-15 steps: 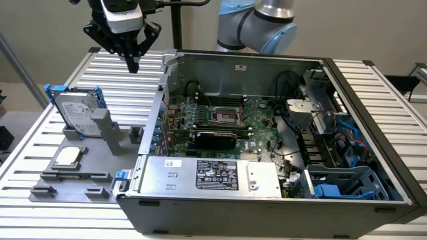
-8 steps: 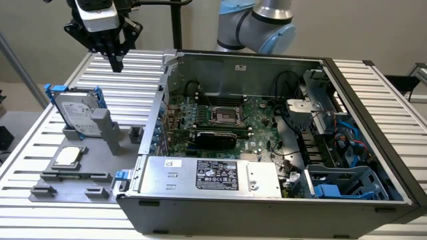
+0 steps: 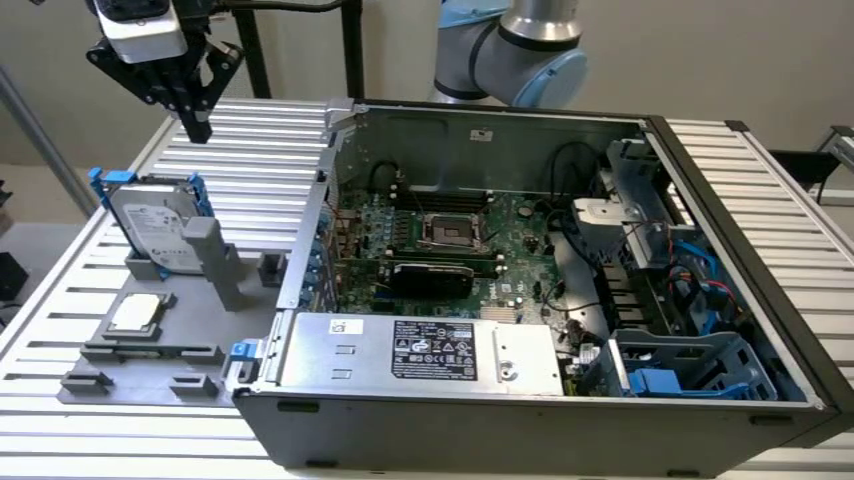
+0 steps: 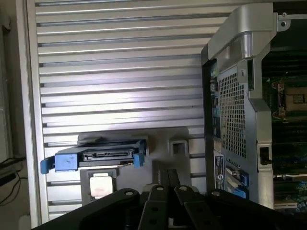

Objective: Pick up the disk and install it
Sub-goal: 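Reach for the disk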

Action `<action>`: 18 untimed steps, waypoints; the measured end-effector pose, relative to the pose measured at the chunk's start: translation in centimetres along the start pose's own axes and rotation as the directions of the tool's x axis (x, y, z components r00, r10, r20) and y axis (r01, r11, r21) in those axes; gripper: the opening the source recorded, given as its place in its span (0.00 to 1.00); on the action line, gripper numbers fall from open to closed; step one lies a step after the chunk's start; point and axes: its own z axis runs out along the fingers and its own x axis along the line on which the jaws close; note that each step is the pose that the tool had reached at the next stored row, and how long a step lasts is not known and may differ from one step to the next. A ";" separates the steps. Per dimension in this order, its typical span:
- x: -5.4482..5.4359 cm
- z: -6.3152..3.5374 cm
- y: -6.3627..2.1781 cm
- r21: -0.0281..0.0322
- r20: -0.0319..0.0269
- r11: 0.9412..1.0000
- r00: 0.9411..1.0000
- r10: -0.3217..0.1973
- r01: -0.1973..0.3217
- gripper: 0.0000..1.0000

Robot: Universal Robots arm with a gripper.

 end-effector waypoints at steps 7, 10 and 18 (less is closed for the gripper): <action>3.2 0.37 0.18 0.000 0.000 1.000 1.000 0.000 0.000 0.11; 4.6 0.58 0.25 0.000 0.000 1.000 1.000 0.000 0.000 0.11; 8.2 1.02 0.30 0.000 -0.006 1.000 1.000 0.000 0.000 0.11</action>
